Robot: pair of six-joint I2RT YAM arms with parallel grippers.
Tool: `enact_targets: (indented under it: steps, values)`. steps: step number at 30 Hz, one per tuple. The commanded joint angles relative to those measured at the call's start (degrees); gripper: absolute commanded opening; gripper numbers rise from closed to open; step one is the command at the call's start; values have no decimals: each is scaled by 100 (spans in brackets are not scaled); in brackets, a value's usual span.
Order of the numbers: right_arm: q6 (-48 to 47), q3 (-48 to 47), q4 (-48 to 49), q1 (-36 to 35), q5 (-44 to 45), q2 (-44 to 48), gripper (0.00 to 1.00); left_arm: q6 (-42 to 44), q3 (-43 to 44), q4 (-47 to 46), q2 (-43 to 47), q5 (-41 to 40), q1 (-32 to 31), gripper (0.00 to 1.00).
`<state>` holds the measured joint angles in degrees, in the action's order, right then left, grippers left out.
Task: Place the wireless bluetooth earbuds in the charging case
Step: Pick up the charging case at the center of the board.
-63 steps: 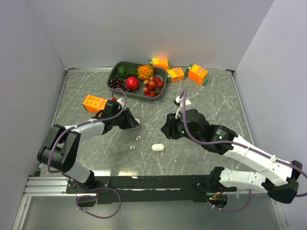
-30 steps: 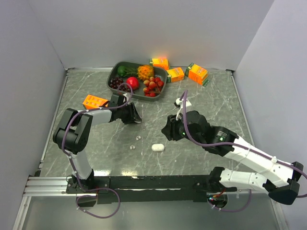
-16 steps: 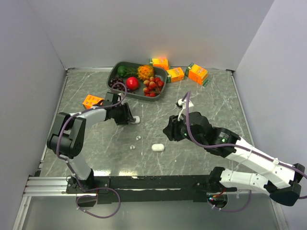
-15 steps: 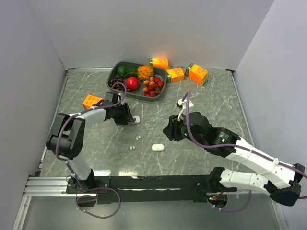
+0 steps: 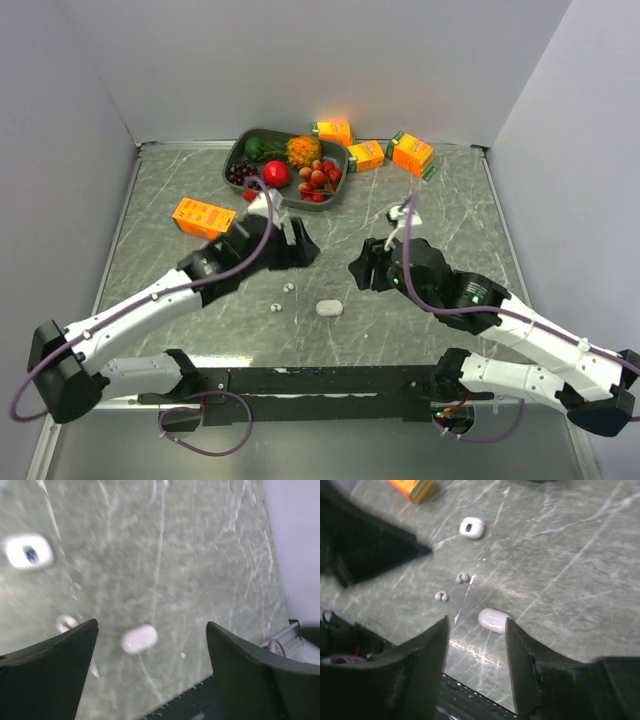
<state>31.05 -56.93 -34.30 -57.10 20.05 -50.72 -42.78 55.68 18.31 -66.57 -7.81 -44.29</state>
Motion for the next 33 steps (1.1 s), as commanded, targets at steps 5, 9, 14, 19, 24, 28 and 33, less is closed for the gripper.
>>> enact_targets:
  steps: [5,9,14,19,24,28,33]
  values:
    - [621,551,82,173,868,941,92,-2228,530,1314,-611,-2757,-1846,96]
    - [955,621,-93,191,1079,1046,94,-4322,611,2229,-1226,-2867,-1864,97]
    - [1131,595,-340,182,966,950,94,-3844,853,1790,-1699,-2330,-1881,96]
    - [1237,534,-481,182,860,827,93,-4072,1560,2803,-2431,-2471,-2223,96]
    - [1316,507,-551,191,807,862,93,-3553,1120,1931,-2641,-2145,-2303,98]
    - [1377,533,-569,191,807,976,92,-3097,1261,1897,-2888,-2225,-2294,99]
    - [1597,744,-586,191,605,1134,90,-2990,1050,1571,-3169,-1891,-2294,98]
